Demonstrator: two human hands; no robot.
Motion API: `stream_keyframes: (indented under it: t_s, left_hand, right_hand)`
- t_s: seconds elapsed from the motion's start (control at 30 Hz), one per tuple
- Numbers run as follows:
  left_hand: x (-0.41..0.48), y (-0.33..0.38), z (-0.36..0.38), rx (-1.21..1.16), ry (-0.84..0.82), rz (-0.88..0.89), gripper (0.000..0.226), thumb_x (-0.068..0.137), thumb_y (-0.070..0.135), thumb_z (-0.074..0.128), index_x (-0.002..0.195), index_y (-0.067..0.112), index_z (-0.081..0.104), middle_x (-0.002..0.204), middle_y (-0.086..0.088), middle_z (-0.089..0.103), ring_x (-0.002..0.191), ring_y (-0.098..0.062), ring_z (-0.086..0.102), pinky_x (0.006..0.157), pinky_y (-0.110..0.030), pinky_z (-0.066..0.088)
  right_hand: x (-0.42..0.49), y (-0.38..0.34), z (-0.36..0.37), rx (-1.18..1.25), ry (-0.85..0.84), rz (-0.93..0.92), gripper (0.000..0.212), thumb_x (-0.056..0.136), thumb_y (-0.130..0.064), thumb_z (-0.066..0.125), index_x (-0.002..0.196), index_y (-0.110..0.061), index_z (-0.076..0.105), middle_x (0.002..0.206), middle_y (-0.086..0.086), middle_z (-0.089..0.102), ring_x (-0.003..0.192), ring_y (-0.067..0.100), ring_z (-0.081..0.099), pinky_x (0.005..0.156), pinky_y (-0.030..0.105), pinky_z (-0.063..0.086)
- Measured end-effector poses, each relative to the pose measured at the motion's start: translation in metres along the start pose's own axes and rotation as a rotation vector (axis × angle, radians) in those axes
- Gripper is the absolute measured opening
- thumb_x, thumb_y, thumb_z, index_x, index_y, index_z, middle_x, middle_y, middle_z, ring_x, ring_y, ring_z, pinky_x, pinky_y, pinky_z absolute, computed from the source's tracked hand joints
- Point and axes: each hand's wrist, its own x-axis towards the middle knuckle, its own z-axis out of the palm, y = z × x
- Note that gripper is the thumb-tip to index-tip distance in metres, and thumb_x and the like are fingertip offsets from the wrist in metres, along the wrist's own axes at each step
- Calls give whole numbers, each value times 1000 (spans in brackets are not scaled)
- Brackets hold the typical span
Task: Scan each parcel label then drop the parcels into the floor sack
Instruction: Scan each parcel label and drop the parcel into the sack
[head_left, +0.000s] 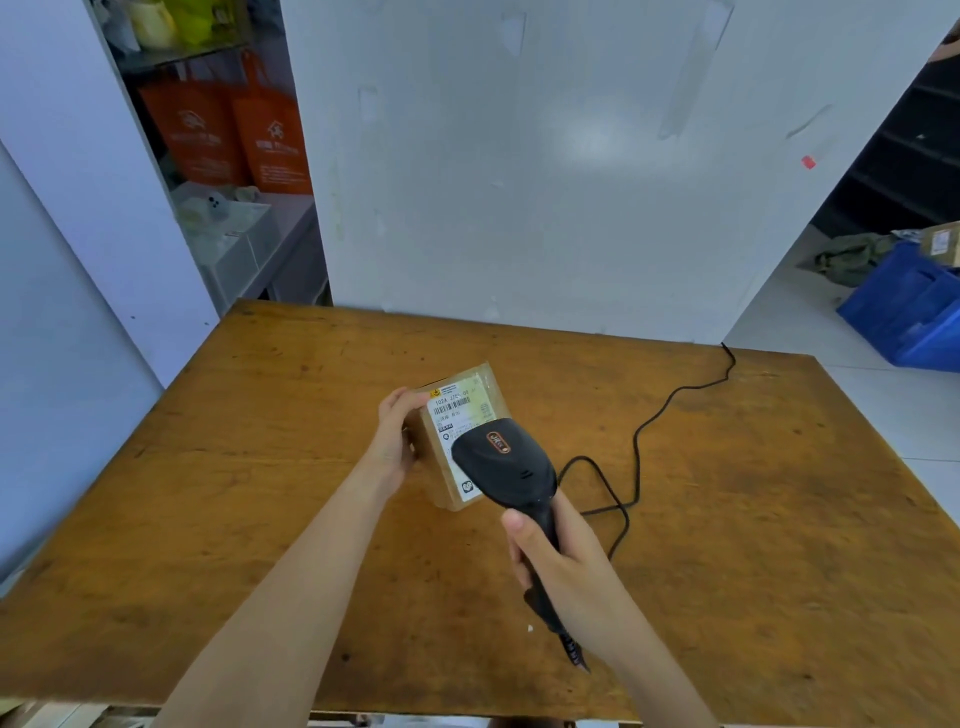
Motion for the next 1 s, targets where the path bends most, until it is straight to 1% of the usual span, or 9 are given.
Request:
stream_keyframes:
  t_s: [0.07, 0.13, 0.2, 0.3, 0.37, 0.47, 0.6, 0.8, 1.0]
  left_hand:
    - [0, -1, 1, -41, -4, -9, 107, 49, 49, 73, 141, 8, 40, 137, -20, 50, 111, -25, 49, 81, -34, 44]
    - [0, -2, 2, -64, -20, -21, 101, 49, 47, 73, 138, 8, 45, 138, -20, 50, 111, -25, 49, 88, -37, 42]
    - [-1, -2, 2, -55, -34, -32, 99, 50, 47, 74, 137, 9, 45, 135, -19, 52, 108, -25, 50, 85, -36, 43]
    - [-1, 0, 3, -11, -50, -35, 101, 49, 50, 72, 138, 13, 43, 120, -9, 58, 101, -20, 53, 71, -31, 43]
    - [1, -1, 3, 15, -60, -33, 97, 52, 51, 70, 137, 14, 43, 116, -5, 61, 101, -19, 56, 73, -32, 44]
    - [5, -3, -1, 24, -62, -29, 90, 59, 48, 71, 137, 14, 43, 116, -5, 63, 102, -19, 56, 74, -33, 45]
    - [7, -4, -2, 20, -70, -24, 94, 53, 50, 72, 136, 18, 44, 119, -5, 62, 103, -18, 56, 74, -33, 44]
    - [9, -4, -3, -12, -65, -27, 96, 47, 51, 75, 133, 22, 43, 120, -6, 56, 104, -19, 52, 75, -33, 43]
    - [14, -4, -6, -8, -76, -17, 97, 47, 50, 75, 133, 23, 42, 122, -7, 53, 107, -21, 50, 83, -37, 43]
  right_hand:
    - [-3, -5, 9, -34, 11, 1, 45, 80, -59, 53, 102, -20, 52, 62, -2, 51, 53, 13, 46, 55, 29, 41]
    - [-3, -7, 14, -52, 36, 13, 47, 79, -59, 52, 104, -19, 52, 62, 0, 51, 53, 13, 46, 56, 30, 41]
    - [-2, -8, 16, -66, 58, 25, 46, 78, -60, 52, 104, -21, 52, 61, 0, 52, 52, 12, 46, 55, 29, 42]
    - [0, -8, 18, -73, 80, 50, 47, 76, -61, 52, 104, -23, 51, 59, -5, 53, 51, 9, 47, 53, 23, 42]
    - [1, -8, 18, -69, 90, 66, 48, 75, -60, 52, 103, -21, 51, 58, -7, 53, 50, 7, 46, 52, 21, 42]
    - [1, -8, 18, -81, 95, 72, 50, 76, -60, 50, 105, -19, 51, 56, -8, 53, 49, 7, 46, 54, 21, 42]
    - [0, -9, 20, -77, 93, 69, 51, 77, -59, 50, 109, -19, 50, 56, -8, 53, 50, 8, 46, 55, 21, 42]
    - [0, -5, 22, -74, 96, 83, 48, 78, -59, 49, 106, -20, 50, 56, -6, 52, 50, 7, 46, 54, 21, 43]
    - [2, 0, 23, -66, 101, 77, 46, 78, -59, 50, 105, -22, 51, 56, -6, 52, 50, 8, 47, 55, 23, 43]
